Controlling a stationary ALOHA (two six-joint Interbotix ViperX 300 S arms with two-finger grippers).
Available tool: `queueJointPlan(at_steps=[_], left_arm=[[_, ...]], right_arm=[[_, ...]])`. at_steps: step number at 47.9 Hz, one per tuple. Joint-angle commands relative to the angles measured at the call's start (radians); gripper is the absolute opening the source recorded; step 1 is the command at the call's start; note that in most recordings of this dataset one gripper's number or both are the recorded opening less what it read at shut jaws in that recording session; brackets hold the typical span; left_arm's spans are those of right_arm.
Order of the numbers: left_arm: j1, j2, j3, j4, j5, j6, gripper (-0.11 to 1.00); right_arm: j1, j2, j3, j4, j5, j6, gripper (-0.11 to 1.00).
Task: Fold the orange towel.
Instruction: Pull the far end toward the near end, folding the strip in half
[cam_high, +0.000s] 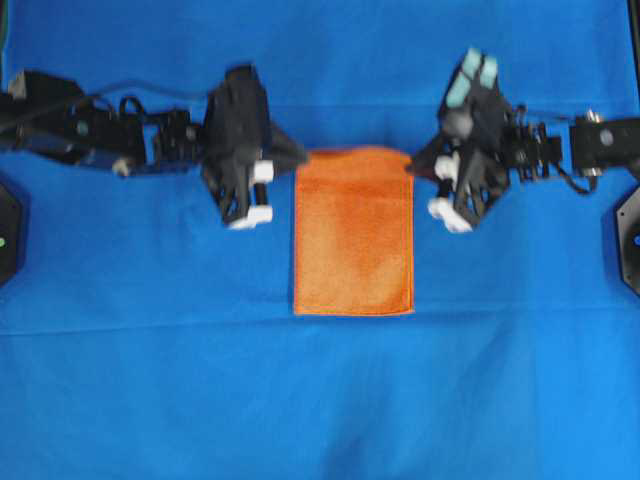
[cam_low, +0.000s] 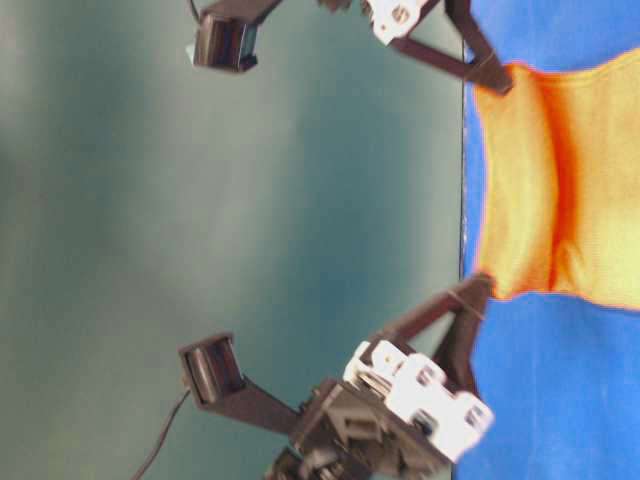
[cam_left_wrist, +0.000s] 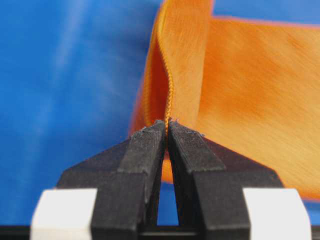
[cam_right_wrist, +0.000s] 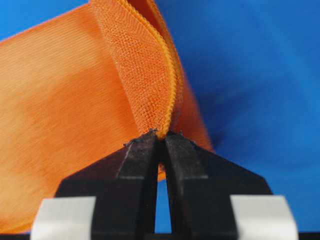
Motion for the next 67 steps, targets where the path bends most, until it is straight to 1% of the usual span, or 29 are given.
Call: queueJointPlan(at_steps=[1,12,17,21,29,39,42,51,60,62,64,66,67], left_arm=[[-0.051,-0.031,0.005,0.0,0.012,-0.008,0.02],[-0.196,-0.025,0.006,0.0,0.058,-0.014,0.02],[-0.247,-0.023,0.006,0.0,0.074,-0.038,0.02],[-0.27,-0.018,0.006,0.0,0.089,-0.064,0.02],[-0.284,-0.015,0.006,0.0,0.101,-0.097,0.02],[-0.284,0.011,-0.003,0.0,0.092,-0.098,0.02],[-0.285,0.029,-0.008,0.0,0.084,-0.098,0.02],[-0.293,0.069,-0.006,0.0,0.037,-0.098,0.02],[-0.298,0.072,-0.008,0.0,0.029,-0.098,0.03],[-0.299,0.071,-0.005,0.0,0.029,-0.098,0.05],[-0.299,0.071,-0.003,0.0,0.029,-0.098,0.14],[-0.301,0.069,-0.002,0.0,0.032,-0.098,0.24],[-0.299,0.069,-0.002,0.0,0.034,-0.098,0.29]], right_arm=[[0.06,-0.035,0.008,0.034,0.005,-0.003,0.04],[0.199,-0.037,0.018,0.103,0.025,-0.003,0.04],[0.245,-0.032,0.015,0.118,0.025,-0.003,0.04],[0.278,-0.023,0.011,0.129,0.025,-0.003,0.04],[0.305,0.003,-0.002,0.138,0.026,-0.003,0.04],[0.318,0.055,-0.011,0.14,0.02,-0.003,0.04],[0.324,0.072,-0.014,0.15,0.015,-0.002,0.04],[0.353,0.094,-0.015,0.158,-0.011,-0.002,0.04],[0.353,0.104,-0.017,0.172,-0.014,-0.002,0.04],[0.354,0.106,-0.018,0.173,-0.014,-0.002,0.05],[0.356,0.107,-0.023,0.173,-0.014,-0.002,0.07],[0.359,0.114,-0.029,0.173,-0.014,-0.002,0.18],[0.36,0.115,-0.032,0.173,-0.014,-0.002,0.27]])
